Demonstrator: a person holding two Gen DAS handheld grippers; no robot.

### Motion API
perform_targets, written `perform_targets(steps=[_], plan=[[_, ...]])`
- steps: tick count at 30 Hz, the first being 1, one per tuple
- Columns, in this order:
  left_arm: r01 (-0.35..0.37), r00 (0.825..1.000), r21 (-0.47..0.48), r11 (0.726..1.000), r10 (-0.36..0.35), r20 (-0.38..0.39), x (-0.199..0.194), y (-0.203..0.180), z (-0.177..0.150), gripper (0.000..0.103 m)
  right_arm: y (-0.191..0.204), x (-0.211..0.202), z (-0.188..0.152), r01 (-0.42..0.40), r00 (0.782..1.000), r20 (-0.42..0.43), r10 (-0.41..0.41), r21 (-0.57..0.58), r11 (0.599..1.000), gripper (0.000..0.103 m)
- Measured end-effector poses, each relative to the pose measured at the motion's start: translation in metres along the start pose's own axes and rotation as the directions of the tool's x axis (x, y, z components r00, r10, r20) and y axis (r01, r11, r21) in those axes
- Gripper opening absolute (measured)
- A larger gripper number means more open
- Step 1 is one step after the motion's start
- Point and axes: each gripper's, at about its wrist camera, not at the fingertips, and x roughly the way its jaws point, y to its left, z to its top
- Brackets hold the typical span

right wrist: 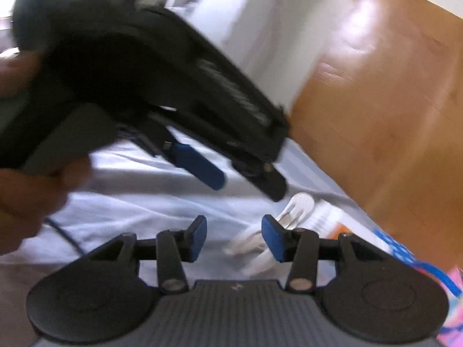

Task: Organize rigid objects
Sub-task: 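Move the right gripper to the white clothespin and grasp it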

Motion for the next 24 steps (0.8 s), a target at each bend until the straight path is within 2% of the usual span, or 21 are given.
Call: perform_targets(steps=[2,4,8,11,15,19,23,24], plan=[[-0.002,1.000,-0.004,1.000,0.002,0.001,-0.002,0.003,0.001,0.061,0.006,0.001,0.001,-0.032,0.999,0.001,0.032,0.006,0.999,0.044],[0.003,1.000,0.010,1.000,-0.003,-0.002,-0.003,0.001,0.000,0.060,0.004,-0.003,-0.001,-0.021,1.000,0.005,0.021,0.048,0.999,0.043],[0.015,1.000,0.053,0.998,-0.014,-0.010,0.000,-0.008,-0.003,0.059,-0.023,-0.029,-0.007,-0.003,1.000,0.031,-0.004,0.224,0.975,0.041],[0.008,1.000,0.085,0.996,-0.007,-0.007,0.000,-0.014,-0.007,0.058,-0.044,-0.039,-0.013,0.023,1.000,0.013,-0.028,0.324,0.946,0.040],[0.018,1.000,0.071,0.997,-0.016,-0.026,0.004,-0.012,-0.008,0.055,-0.059,-0.037,-0.014,-0.004,1.000,0.003,0.003,0.374,0.927,0.038],[0.047,0.997,0.008,0.999,-0.046,-0.061,0.015,-0.006,0.001,0.053,-0.067,-0.014,-0.012,-0.045,0.998,-0.027,0.059,0.381,0.924,0.039],[0.034,0.992,-0.002,0.999,-0.034,-0.121,0.034,-0.007,0.002,0.038,-0.067,0.018,-0.013,-0.061,0.985,-0.122,0.126,0.437,0.897,0.039],[0.031,0.990,0.004,1.000,-0.030,-0.137,0.039,-0.008,0.001,0.029,-0.070,0.021,-0.010,-0.067,0.984,-0.117,0.134,0.455,0.888,0.039]])
